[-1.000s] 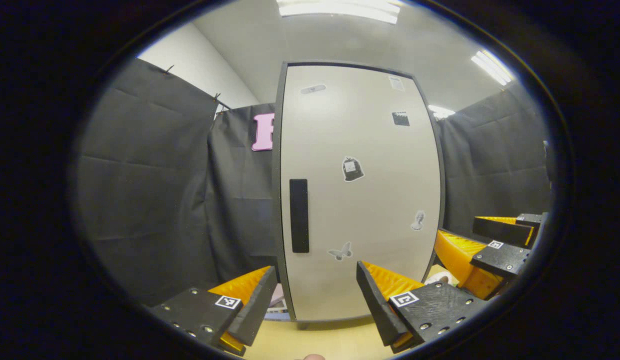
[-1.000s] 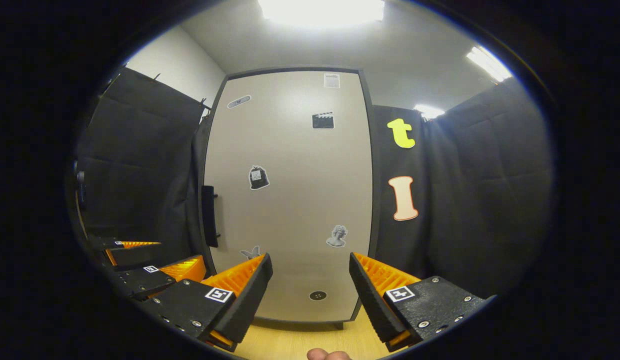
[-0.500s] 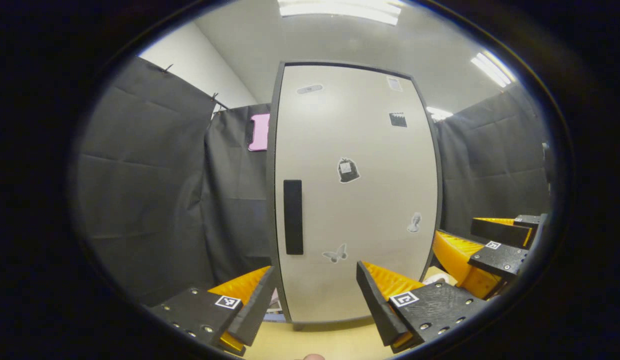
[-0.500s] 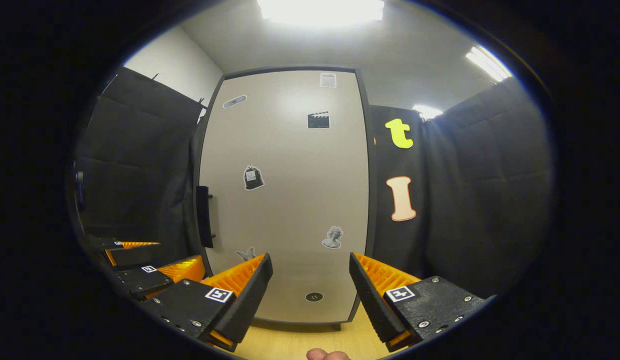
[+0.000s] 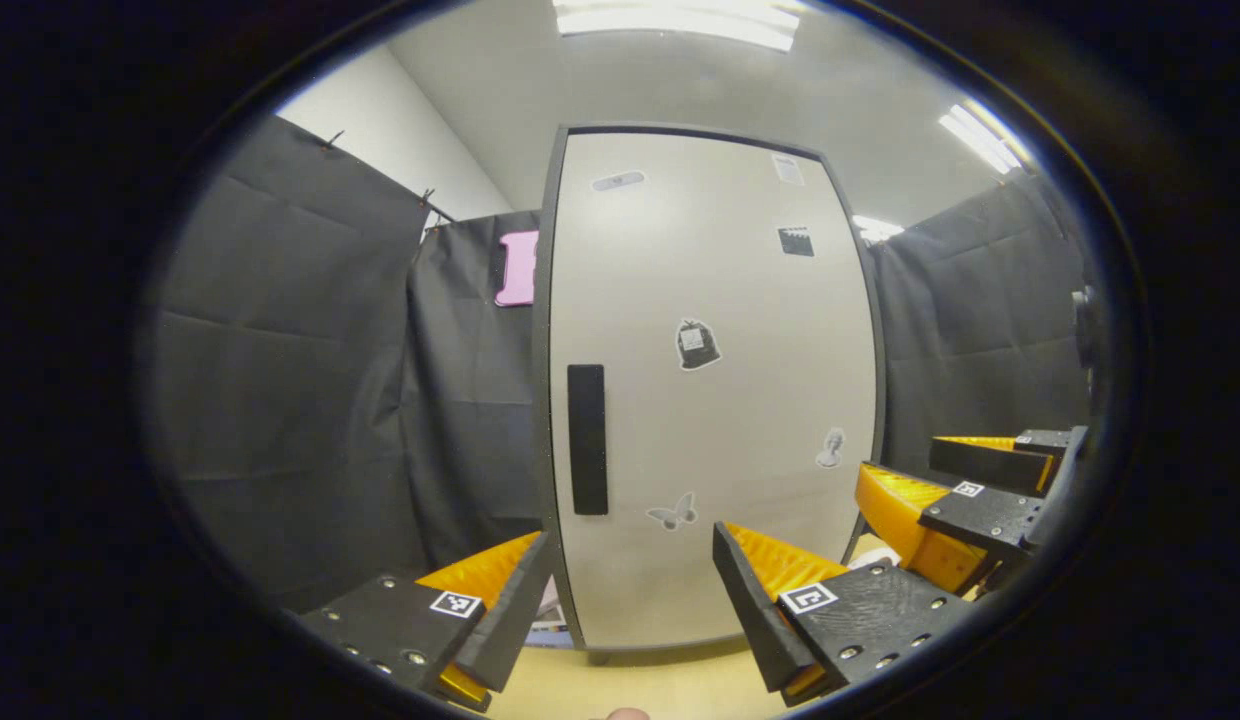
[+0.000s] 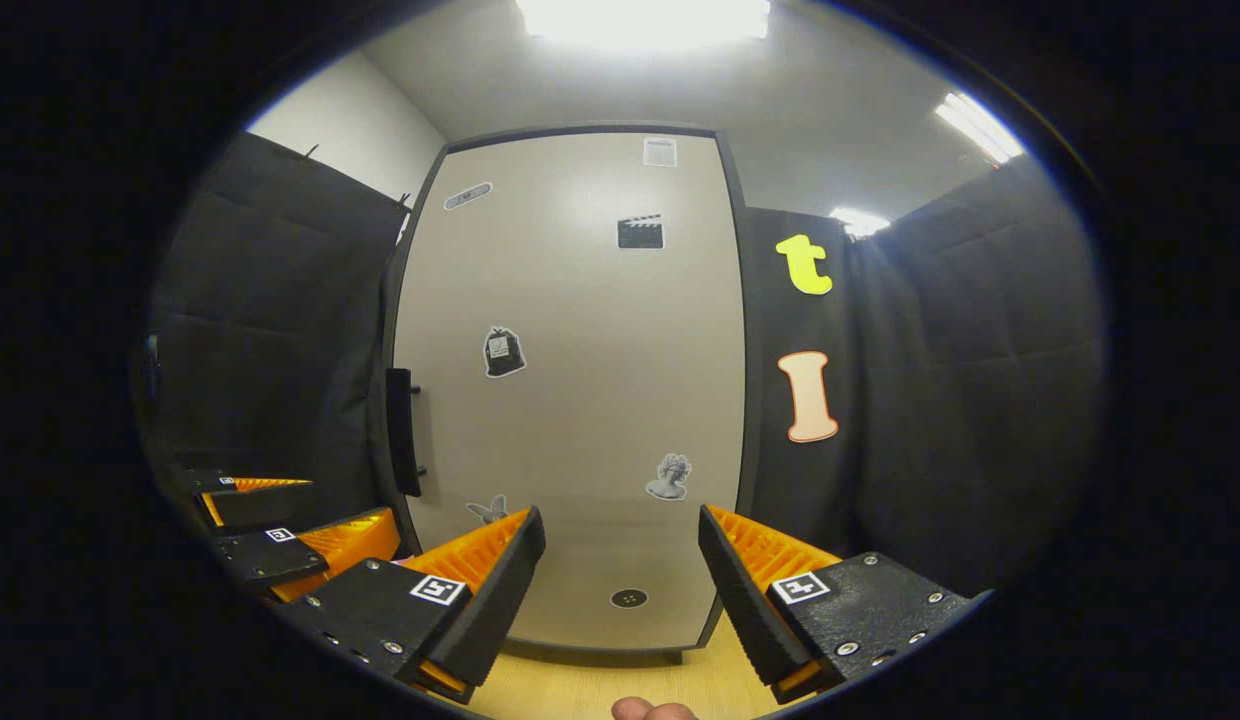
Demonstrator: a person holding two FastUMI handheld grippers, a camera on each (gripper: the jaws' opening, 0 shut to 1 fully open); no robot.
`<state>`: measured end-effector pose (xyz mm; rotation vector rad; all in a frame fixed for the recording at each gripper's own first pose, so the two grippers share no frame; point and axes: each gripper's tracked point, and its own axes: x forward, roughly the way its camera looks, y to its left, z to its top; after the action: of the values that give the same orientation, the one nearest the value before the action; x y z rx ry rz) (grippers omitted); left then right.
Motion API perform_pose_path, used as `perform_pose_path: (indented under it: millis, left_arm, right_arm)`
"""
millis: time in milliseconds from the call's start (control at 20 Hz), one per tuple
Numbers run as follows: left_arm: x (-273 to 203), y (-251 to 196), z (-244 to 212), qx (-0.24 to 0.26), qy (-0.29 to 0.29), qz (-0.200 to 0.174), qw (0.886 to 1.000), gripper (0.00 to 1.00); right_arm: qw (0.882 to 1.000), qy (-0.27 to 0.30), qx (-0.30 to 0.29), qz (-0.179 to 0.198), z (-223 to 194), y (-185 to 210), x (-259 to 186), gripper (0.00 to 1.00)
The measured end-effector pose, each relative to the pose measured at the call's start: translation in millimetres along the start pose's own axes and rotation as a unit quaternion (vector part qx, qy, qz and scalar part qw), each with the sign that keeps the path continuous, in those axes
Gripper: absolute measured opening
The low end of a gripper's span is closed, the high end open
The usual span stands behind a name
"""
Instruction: Open the cabinet door with the right hand, grasp the bottle in the cabinet with the left hand and place it on the coaster, then close the cabinet door with the right hand.
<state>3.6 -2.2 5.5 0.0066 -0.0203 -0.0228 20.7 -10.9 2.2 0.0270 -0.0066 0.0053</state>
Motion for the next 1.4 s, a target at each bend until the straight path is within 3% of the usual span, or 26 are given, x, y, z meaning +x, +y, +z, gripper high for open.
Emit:
perform_pose_path:
  millis: [750, 1100, 1300, 1400]
  left_arm:
    - [-72, 131, -43, 0.028, 0.021, 0.090, 0.995, 0.92]
    - [-101, 163, -67, 0.002, 0.038, 0.094, 0.995, 0.92]
    - [-104, 171, -79, -0.001, 0.049, 0.086, 0.995, 0.92]
    - [-107, 177, -83, -0.006, 0.050, 0.086, 0.995, 0.92]
  right_arm:
    - [0.996, -0.043, -0.014, 0.078, 38, 118, 66, 0.95]
    - [0.993, -0.036, -0.019, 0.111, 29, 185, 103, 0.95]
    - [0.993, -0.012, -0.014, 0.116, 11, 207, 124, 0.95]
    - [0.995, -0.004, -0.031, 0.097, 7, 206, 129, 0.92]
